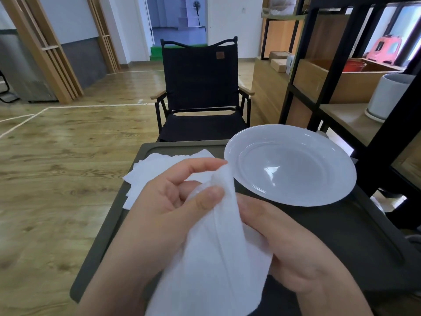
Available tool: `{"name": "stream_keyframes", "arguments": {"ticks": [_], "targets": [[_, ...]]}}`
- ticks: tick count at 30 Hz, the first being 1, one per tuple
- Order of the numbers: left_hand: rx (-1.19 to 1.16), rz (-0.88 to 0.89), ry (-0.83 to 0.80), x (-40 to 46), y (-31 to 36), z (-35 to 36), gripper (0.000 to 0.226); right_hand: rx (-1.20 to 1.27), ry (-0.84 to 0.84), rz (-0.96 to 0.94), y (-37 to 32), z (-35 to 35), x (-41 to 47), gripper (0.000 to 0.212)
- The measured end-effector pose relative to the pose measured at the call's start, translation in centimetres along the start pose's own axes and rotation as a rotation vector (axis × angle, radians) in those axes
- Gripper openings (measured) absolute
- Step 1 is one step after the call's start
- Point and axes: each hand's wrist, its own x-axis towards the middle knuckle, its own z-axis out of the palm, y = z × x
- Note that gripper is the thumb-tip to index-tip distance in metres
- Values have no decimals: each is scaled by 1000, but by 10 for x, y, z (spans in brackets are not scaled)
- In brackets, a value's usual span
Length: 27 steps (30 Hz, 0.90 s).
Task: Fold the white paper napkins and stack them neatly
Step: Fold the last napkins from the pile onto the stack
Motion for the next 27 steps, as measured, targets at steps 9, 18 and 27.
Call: {"name": "stream_keyframes", "arguments": {"ticks": [9,18,27], "targets": [[159,99,153,2,0,-14,37,195,53,-32,-3,-12,0,43],[222,139,336,9,-12,-20,38,299,178,-77,-10,-3,-2,32],[199,110,502,12,-14,-22,42,289,376,-205,-11,-6,0,21]]}}
